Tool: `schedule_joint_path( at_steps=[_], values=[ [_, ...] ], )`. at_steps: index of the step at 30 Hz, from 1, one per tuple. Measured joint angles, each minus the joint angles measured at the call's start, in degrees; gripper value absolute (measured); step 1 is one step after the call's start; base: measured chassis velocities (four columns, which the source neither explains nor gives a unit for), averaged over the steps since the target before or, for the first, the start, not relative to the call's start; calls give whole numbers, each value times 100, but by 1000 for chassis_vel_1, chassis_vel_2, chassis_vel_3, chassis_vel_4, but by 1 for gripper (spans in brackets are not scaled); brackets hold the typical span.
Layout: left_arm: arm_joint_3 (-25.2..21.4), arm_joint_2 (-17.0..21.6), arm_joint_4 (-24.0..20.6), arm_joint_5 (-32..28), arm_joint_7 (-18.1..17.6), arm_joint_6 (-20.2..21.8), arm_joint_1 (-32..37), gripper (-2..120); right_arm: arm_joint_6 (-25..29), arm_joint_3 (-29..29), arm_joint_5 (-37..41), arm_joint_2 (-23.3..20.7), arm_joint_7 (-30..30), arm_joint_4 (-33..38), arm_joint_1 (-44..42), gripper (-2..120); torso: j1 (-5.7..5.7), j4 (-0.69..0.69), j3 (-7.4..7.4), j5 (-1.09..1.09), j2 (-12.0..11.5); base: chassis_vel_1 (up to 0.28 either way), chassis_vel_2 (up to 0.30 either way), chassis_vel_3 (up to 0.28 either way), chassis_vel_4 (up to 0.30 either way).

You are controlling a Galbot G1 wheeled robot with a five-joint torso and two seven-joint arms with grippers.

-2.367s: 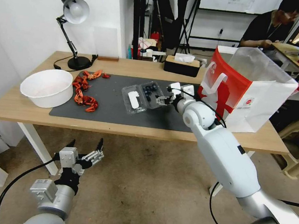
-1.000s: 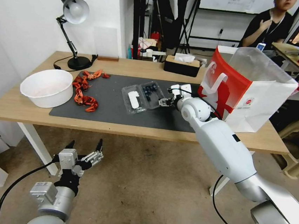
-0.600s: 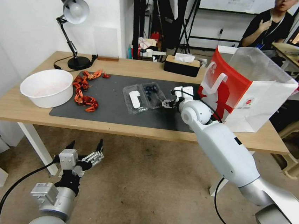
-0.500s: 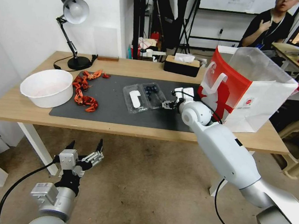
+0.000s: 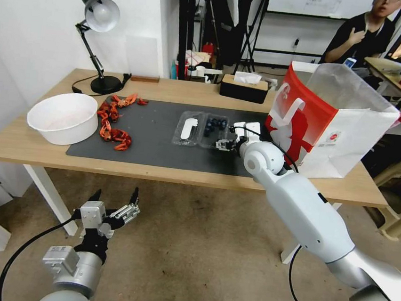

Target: Close the takeout container lid, then place the container into the takeout bag.

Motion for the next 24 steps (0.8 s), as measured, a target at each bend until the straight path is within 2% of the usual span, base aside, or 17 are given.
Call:
schedule_joint_path(
  at_steps=[24],
  values=[
    [14, 58, -36, -21, -7, 35, -20, 100, -2, 73, -29, -115, -103, 178, -165, 100, 0, 0, 0, 0, 0, 0, 0, 0, 0]
  ],
)
